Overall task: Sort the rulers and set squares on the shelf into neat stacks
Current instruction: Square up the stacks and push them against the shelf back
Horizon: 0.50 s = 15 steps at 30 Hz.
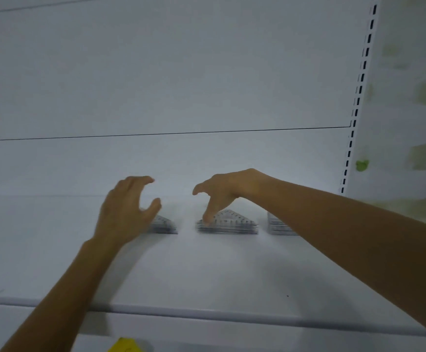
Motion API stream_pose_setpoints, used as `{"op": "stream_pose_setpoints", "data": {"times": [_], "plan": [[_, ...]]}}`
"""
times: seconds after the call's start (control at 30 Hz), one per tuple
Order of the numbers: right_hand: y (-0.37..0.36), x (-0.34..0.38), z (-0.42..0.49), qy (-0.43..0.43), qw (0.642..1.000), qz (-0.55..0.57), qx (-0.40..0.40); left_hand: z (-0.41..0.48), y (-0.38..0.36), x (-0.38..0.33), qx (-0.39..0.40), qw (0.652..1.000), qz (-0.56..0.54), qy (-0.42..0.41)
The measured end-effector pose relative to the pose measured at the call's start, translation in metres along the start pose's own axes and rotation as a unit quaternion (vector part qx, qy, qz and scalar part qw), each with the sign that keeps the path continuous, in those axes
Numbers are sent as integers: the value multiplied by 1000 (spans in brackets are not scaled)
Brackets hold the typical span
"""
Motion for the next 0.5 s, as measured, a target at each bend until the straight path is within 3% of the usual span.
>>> {"op": "stream_pose_setpoints", "data": {"times": [0.1,0.2,0.37,0.5], "plan": [[13,19,11,26,999,27,-37,-18,-11,66,57,991,24,121],[11,38,25,50,995,78,-37,-34,-29,100,119,966,-49,225],[-8,64,50,60,993,98,-16,-32,-51,100,210,953,-68,208],[-10,75,62,71,992,108,-12,-30,-51,104,198,959,-30,201]]}}
Point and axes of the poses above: each hand's wrist, its own z-axis towards the middle knuckle, its own y-axis out of the back of the hand, x = y × z, the point moved 10 cm from there along z, towards the middle knuckle, and after that the axes turned 6 degrees about x, right-handed, at the moved point
